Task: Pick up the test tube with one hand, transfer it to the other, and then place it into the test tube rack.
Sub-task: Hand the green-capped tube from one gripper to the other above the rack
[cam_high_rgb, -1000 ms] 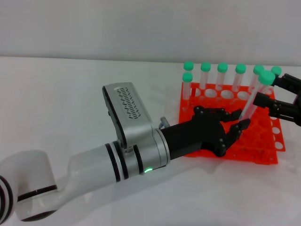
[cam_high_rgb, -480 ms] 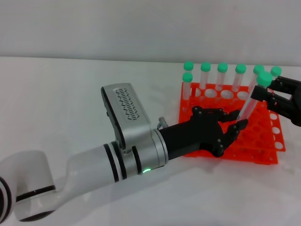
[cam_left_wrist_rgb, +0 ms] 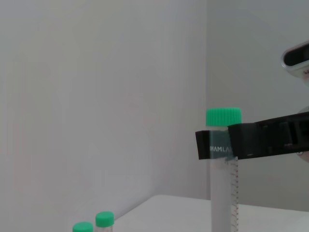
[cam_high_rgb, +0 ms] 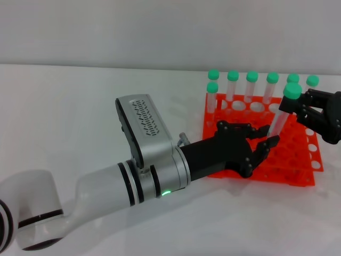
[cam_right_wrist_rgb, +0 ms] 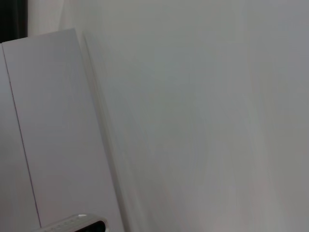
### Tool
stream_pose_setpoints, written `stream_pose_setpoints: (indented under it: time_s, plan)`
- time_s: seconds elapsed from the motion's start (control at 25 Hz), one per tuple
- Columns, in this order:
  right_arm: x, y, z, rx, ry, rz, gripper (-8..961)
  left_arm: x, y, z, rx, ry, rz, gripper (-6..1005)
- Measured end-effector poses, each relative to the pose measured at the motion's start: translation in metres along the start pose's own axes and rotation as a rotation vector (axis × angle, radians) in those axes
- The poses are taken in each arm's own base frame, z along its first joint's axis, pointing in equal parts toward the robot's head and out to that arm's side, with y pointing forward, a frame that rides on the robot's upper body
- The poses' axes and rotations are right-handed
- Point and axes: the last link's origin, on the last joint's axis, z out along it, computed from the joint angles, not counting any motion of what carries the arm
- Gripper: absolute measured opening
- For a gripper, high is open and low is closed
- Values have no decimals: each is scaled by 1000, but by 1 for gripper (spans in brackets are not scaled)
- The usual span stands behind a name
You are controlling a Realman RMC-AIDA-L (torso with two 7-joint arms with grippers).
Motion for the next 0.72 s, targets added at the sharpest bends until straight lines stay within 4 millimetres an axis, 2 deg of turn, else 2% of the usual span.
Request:
stream_pose_setpoints:
  time_s: [0.04,0.72]
  plan:
    - [0,0,0,0,0,-1,242,0,0,0,0,-1,0,189]
    - [0,1,-2,3,-13,3,225,-4,-2,-2,6,-24,26,190]
